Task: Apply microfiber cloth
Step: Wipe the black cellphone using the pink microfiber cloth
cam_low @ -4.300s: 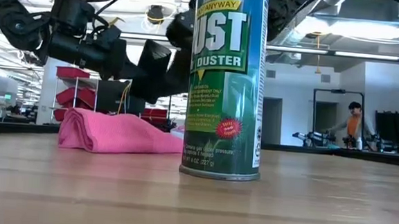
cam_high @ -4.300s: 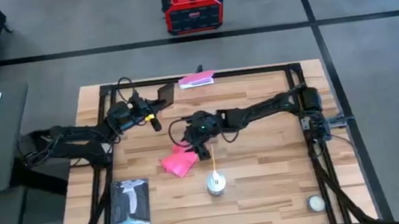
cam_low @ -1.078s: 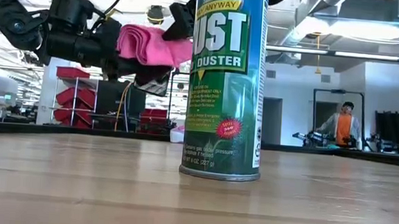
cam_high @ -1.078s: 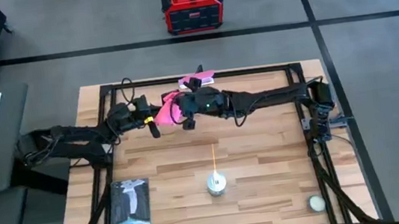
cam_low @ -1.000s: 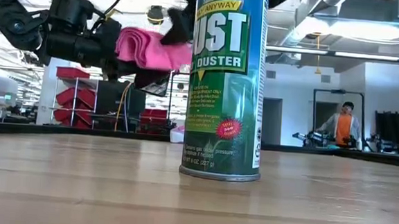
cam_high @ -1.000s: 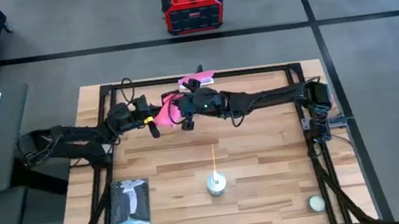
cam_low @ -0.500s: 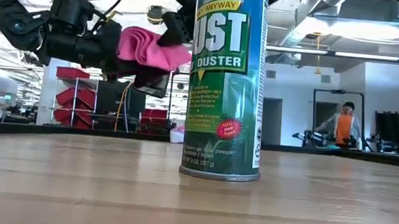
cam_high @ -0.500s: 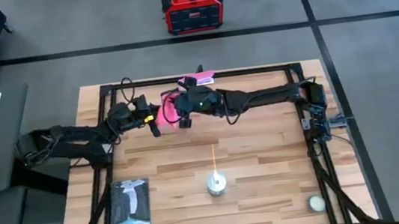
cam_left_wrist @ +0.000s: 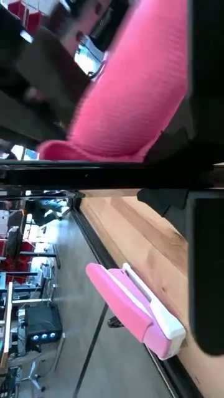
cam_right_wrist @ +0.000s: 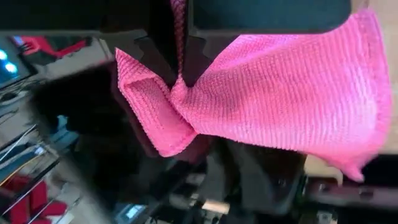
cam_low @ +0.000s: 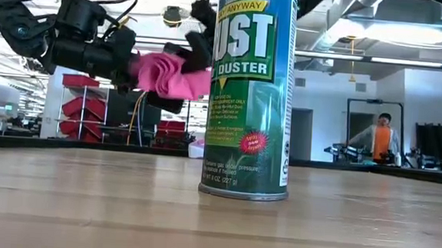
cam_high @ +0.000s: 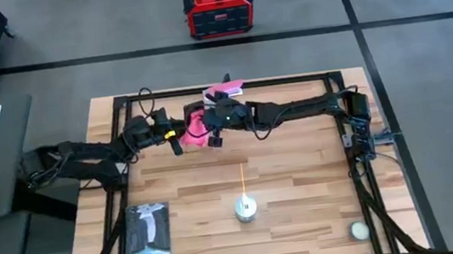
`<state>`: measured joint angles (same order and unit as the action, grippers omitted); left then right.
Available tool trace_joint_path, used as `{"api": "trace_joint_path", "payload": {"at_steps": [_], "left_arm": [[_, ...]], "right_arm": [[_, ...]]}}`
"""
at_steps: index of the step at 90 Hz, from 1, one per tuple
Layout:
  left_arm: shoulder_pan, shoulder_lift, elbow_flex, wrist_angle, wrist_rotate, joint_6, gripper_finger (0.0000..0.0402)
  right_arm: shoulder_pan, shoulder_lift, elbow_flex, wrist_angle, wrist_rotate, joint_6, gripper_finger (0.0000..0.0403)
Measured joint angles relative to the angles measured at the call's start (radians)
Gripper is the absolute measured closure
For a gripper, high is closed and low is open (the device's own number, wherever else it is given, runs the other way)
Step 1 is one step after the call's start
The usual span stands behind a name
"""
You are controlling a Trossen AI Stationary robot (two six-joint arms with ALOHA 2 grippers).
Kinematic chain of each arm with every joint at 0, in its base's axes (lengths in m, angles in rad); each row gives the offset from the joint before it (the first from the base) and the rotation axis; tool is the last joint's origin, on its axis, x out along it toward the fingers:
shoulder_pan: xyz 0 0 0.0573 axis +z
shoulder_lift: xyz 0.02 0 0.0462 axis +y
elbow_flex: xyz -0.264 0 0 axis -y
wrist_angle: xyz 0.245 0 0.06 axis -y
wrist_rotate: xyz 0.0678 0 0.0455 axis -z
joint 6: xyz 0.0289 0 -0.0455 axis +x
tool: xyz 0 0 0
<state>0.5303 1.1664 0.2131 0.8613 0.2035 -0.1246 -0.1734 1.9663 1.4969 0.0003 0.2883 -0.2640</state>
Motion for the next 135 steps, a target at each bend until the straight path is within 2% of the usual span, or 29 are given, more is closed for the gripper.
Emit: {"api": "trace_joint_path", "payload": {"at_steps": [17,48,65,77,100,108,124,135], "left_arm": [[0.002,0.0,0.0,0.022,0.006,0.005,0.0397],[0.003,-0.002,0.001,0.051,0.002,0.003,0.0397],[0.007,-0.002,0.001,0.059,0.004,0.004,0.0397],[0.009,-0.002,0.001,0.052,-0.002,0.006,0.0397],[0.021,-0.002,0.001,0.043,0.005,0.011,0.0397],[0.03,-0.002,0.001,0.035,0.023,0.008,0.0397],[0.039,-0.002,0.001,0.031,0.03,0.009,0.0397],[0.039,-0.002,0.001,0.026,0.03,0.011,0.0397]], "right_arm": [[0.011,0.001,-0.064,0.092,-0.04,0.032,0.0403],[0.024,0.048,-0.055,0.184,-0.104,0.058,0.0403],[0.015,0.073,-0.054,0.174,-0.108,0.088,0.0403],[0.0,0.08,-0.058,0.106,-0.107,0.119,0.0403],[-0.014,0.052,-0.123,0.085,-0.069,0.157,0.0403],[-0.014,0.024,-0.172,0.083,-0.021,0.171,0.0403],[-0.014,-0.087,-0.301,0.073,0.044,0.211,0.0403],[-0.012,-0.202,-0.392,0.027,0.129,0.233,0.0403]]}}
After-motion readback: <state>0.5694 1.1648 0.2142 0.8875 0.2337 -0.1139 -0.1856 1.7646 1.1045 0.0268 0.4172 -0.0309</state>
